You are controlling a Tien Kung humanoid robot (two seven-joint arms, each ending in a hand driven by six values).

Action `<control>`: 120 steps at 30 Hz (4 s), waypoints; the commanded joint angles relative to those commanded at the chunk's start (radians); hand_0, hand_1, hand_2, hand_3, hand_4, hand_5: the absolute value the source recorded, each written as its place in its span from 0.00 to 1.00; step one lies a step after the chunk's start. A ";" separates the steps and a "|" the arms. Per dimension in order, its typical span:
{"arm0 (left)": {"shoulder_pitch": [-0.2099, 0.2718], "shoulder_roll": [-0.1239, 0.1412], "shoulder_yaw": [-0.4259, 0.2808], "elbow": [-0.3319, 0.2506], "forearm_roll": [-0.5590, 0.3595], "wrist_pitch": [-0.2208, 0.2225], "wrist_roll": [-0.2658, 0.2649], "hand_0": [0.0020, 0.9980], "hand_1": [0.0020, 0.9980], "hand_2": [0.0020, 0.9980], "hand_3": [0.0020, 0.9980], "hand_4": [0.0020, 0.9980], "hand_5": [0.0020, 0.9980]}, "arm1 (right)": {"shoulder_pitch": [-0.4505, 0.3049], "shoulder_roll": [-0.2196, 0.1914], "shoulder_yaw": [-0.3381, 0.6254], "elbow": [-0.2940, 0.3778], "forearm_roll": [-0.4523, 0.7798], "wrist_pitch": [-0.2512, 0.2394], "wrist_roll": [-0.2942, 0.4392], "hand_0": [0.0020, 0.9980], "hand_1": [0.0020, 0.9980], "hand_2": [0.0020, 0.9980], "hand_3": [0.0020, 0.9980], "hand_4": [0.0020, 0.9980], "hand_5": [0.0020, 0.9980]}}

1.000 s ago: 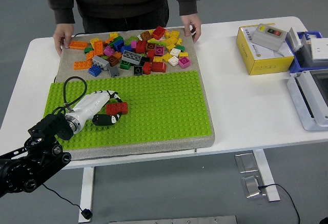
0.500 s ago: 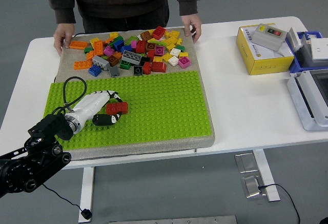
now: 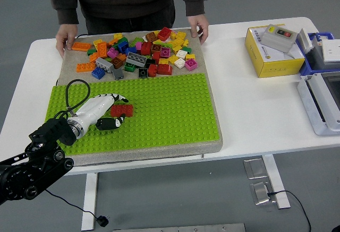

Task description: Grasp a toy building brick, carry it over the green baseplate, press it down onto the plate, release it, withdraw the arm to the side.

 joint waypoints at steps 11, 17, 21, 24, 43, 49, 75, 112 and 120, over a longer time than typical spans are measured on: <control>0.055 0.167 -0.121 -0.212 -0.044 -0.047 0.028 0.97 0.96 0.93 0.82 0.57 0.30 | 0.000 -0.006 0.012 0.000 -0.004 -0.001 -0.004 0.65 0.60 0.53 0.70 0.44 0.98; 0.071 0.193 -0.085 -0.227 -0.089 -0.063 0.019 0.98 0.97 0.93 0.76 0.49 0.48 | 0.002 -0.006 0.018 0.000 -0.014 0.000 -0.008 0.65 0.60 0.53 0.70 0.44 0.98; 0.076 0.201 -0.075 -0.228 -0.111 -0.057 -0.003 0.99 0.98 0.96 0.67 0.43 0.58 | 0.002 -0.007 0.019 0.000 -0.015 0.000 -0.009 0.65 0.60 0.53 0.70 0.44 0.98; 0.075 0.202 -0.076 -0.226 -0.114 -0.049 -0.016 0.99 0.98 0.96 0.67 0.43 0.58 | 0.003 -0.007 0.020 0.000 -0.017 0.000 -0.010 0.65 0.60 0.53 0.70 0.44 0.98; 0.058 0.129 -0.068 -0.135 -0.134 0.012 -0.066 1.00 1.00 1.00 0.64 0.37 0.73 | 0.005 -0.006 0.022 0.000 -0.019 0.000 -0.011 0.65 0.59 0.52 0.70 0.44 0.98; 0.056 0.106 -0.060 -0.120 -0.118 0.030 -0.074 1.00 1.00 1.00 0.64 0.36 0.77 | 0.006 -0.006 0.022 0.000 -0.018 0.001 -0.011 0.65 0.59 0.52 0.70 0.45 0.98; 0.047 0.038 -0.003 0.004 -0.111 0.061 -0.096 1.00 1.00 1.00 0.64 0.33 0.81 | 0.002 -0.002 0.023 -0.001 -0.021 0.011 -0.009 0.65 0.60 0.52 0.70 0.45 0.98; 0.067 0.035 -0.022 -0.006 -0.092 0.055 -0.078 1.00 1.00 1.00 0.63 0.32 0.79 | 0.001 -0.002 0.004 -0.005 0.015 0.024 0.006 0.65 0.59 0.53 0.70 0.45 0.98; 0.084 0.029 -0.046 -0.002 -0.088 0.063 -0.079 1.00 1.00 1.00 0.63 0.32 0.79 | -0.001 0.000 0.001 -0.004 0.017 0.028 0.007 0.65 0.60 0.53 0.70 0.45 0.98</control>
